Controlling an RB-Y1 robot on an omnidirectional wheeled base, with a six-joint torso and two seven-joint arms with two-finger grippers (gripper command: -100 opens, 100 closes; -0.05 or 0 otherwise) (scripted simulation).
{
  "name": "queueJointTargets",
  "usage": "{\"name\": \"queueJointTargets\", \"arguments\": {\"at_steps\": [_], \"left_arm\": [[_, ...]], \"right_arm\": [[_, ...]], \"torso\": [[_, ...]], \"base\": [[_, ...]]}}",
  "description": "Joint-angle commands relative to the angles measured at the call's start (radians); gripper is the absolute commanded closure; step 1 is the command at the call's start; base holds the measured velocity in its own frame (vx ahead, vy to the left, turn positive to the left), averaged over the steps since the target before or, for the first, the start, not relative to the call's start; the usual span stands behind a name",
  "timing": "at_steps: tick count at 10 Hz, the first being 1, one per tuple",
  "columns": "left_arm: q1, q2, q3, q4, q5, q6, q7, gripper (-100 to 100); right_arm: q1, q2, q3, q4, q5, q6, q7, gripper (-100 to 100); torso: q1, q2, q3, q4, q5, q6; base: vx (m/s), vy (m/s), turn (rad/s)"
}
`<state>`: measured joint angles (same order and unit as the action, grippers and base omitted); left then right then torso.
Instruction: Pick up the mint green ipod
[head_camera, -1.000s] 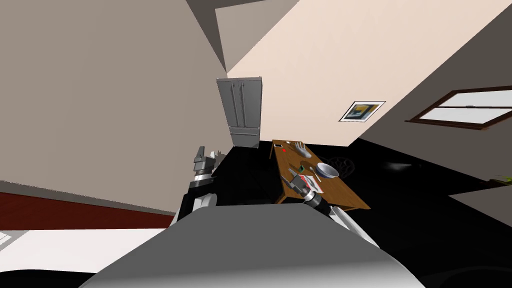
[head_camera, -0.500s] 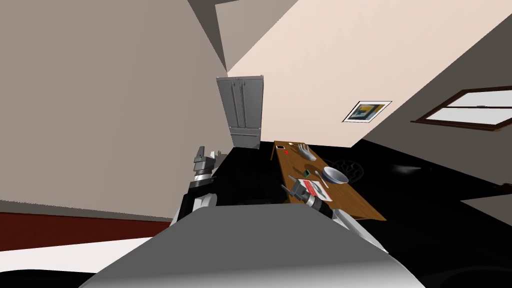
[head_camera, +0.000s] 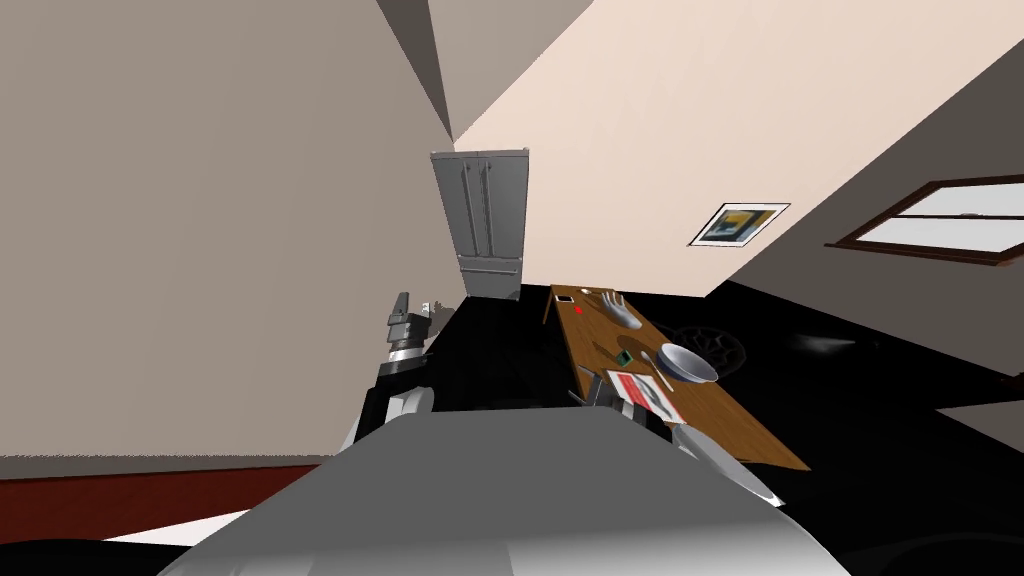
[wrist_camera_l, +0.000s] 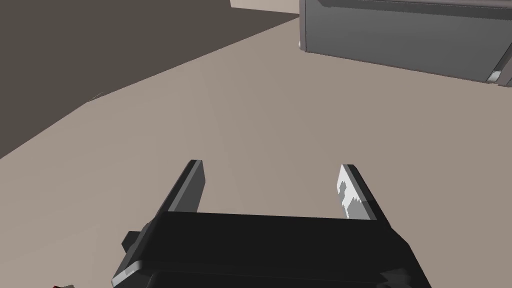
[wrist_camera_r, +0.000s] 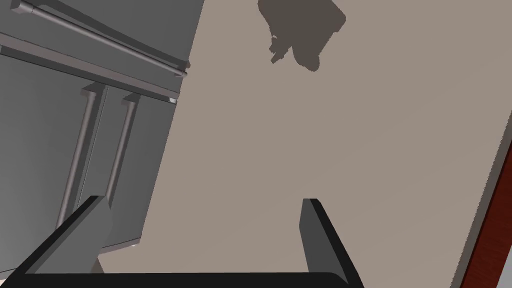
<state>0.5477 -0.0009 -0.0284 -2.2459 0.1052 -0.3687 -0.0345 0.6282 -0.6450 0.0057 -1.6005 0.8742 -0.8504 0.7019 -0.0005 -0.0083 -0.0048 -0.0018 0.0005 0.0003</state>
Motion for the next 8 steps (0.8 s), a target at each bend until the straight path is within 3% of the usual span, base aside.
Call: {"name": "queueJointTargets", "arguments": {"at_steps": [1, 4, 5, 6, 7, 8], "left_arm": [[0.0, 0.0, 0.0, 0.0, 0.0, 0.0, 0.0, 0], [0.0, 0.0, 0.0, 0.0, 0.0, 0.0, 0.0, 0], [0.0, 0.0, 0.0, 0.0, 0.0, 0.0, 0.0, 0], [0.0, 0.0, 0.0, 0.0, 0.0, 0.0, 0.0, 0], [0.0, 0.0, 0.0, 0.0, 0.0, 0.0, 0.0, 0], [0.0, 0.0, 0.0, 0.0, 0.0, 0.0, 0.0, 0]], "right_arm": [[-0.016, -0.017, 0.008, 0.04, 0.049, -0.004, 0.018, -100], [-0.035, -0.087, 0.041, 0.126, 0.138, -0.005, 0.073, -100], [-0.035, -0.087, 0.041, 0.133, 0.163, -0.005, 0.073, -100], [-0.045, -0.123, 0.059, 0.178, 0.193, -0.003, 0.097, -100], [-0.045, -0.123, 0.059, 0.178, 0.217, -0.003, 0.097, -100], [-0.057, -0.159, 0.078, 0.221, 0.25, -0.002, 0.12, -100]], "torso": [[0.0, 0.0, 0.0, 0.0, 0.0, 0.0], [0.001, 0.0, 0.0, 0.0, 0.0, 0.0], [0.0, 0.0, 0.0, 0.0, 0.0, 0.0], [0.0, 0.001, 0.0, 0.0, 0.0, 0.0], [0.0, -0.002, -0.001, 0.0, 0.0, 0.0], [0.0, 0.0, 0.0, 0.0, 0.0, 0.0]], "base": [[0.122, 0.012, -0.007], [0.148, 0.019, -0.023], [0.126, 0.015, -0.016], [0.19, 0.016, -0.035], [0.146, 0.008, -0.02], [0.149, 0.001, -0.049]]}}
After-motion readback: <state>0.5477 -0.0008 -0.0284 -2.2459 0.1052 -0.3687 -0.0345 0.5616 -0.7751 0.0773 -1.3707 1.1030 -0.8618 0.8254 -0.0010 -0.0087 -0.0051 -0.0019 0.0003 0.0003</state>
